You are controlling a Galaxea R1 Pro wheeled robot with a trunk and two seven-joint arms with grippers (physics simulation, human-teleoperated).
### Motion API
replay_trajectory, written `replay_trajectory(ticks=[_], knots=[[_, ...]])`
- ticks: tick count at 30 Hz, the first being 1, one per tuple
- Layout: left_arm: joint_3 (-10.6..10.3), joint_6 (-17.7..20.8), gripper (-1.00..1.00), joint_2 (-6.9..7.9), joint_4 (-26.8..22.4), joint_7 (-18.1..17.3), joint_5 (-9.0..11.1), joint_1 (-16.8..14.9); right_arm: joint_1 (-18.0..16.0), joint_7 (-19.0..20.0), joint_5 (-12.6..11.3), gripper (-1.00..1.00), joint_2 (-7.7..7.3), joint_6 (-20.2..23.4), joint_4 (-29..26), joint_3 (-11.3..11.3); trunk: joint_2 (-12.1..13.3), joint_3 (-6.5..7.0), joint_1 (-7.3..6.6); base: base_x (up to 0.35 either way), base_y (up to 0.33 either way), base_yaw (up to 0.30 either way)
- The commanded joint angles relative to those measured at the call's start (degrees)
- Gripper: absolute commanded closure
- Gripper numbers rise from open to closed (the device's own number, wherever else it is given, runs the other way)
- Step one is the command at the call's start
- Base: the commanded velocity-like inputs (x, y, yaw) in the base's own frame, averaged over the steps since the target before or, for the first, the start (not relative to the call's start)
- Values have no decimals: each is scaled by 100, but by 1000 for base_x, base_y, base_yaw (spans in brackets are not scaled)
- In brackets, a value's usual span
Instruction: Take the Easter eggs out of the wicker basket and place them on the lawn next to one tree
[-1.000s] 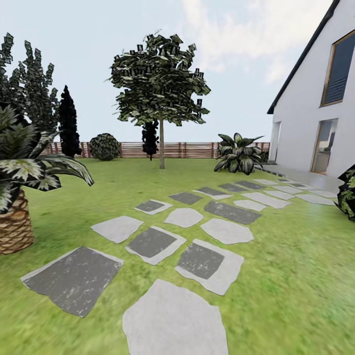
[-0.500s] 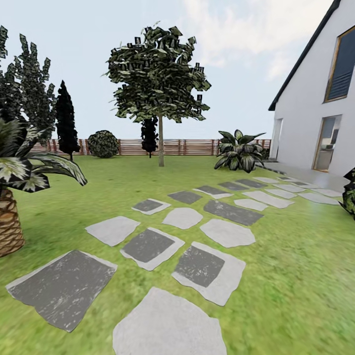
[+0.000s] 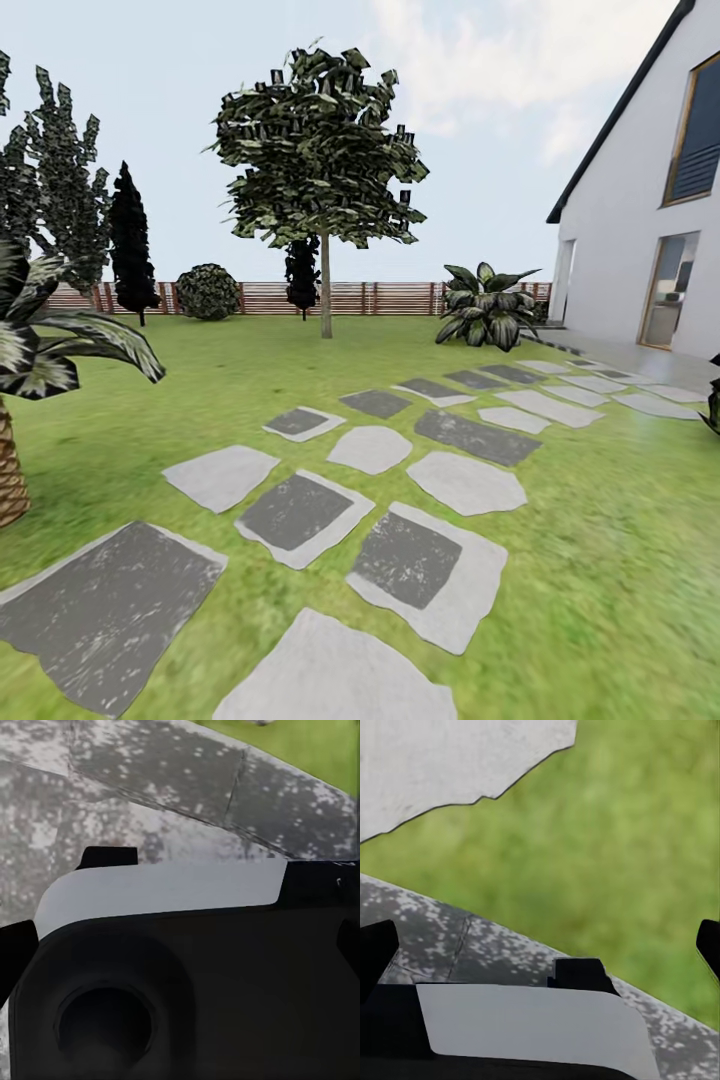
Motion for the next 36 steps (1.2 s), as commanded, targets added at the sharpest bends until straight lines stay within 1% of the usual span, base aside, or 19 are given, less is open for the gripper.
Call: replay_trajectory(ticks=[1,36], knots=[[3,-4,-100,1,-7,-22,24,2,-4,2,-2,-100,1,-19,5,-9,-2,-5,3,329,0,0],[3,-4,-100,1,-8,-17,24,0,-4,2,-1,-100,1,-23,5,-9,-2,-5,3,330,0,0]])
